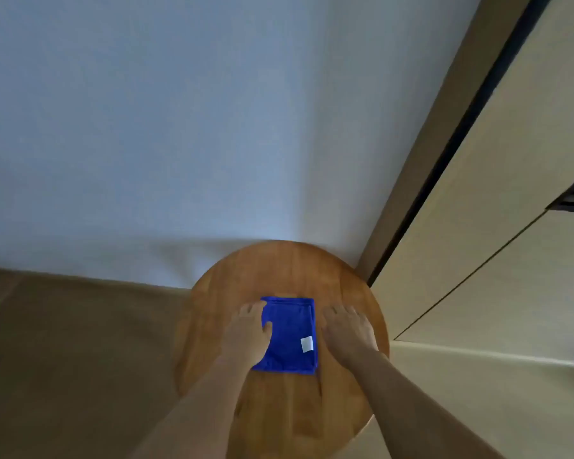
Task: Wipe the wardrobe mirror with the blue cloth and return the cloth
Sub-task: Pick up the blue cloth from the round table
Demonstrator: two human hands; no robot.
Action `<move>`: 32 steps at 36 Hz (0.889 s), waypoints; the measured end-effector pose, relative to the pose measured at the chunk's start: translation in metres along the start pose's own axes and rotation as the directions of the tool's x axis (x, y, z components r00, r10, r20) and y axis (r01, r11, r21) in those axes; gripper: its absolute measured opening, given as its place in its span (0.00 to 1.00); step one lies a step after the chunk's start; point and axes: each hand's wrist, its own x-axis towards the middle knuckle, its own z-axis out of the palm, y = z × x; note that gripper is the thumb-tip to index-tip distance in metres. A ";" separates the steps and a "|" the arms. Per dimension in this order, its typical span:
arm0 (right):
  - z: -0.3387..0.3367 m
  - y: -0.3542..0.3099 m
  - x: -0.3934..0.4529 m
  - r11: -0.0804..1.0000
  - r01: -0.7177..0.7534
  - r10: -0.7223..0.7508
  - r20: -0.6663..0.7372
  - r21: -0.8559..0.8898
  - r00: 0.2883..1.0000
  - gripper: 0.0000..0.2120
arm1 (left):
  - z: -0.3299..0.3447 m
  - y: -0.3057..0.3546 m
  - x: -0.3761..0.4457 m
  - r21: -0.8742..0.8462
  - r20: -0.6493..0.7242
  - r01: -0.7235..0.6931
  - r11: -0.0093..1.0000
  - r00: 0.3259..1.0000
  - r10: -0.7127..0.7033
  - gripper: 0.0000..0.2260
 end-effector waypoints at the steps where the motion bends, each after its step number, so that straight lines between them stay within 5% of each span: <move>1: 0.005 0.002 0.005 1.000 -0.010 0.009 0.035 0.013 0.999 0.17 | 0.005 -0.002 0.006 -0.002 0.021 0.014 1.000 1.000 -0.014 0.22; 15: 0.102 -0.003 0.102 0.994 -0.096 0.081 0.245 0.050 0.966 0.27 | 0.091 -0.040 0.090 -0.017 0.162 0.168 0.986 0.973 -0.163 0.27; 23: 0.146 -0.009 0.121 0.957 -0.275 0.227 0.360 0.087 0.905 0.33 | 0.136 -0.057 0.109 -0.077 0.211 0.313 0.947 0.933 -0.291 0.32; 32: 0.168 -0.014 0.129 0.891 -0.416 0.337 0.349 0.180 0.874 0.38 | 0.154 -0.064 0.117 -0.192 0.142 0.482 0.855 0.876 -0.461 0.33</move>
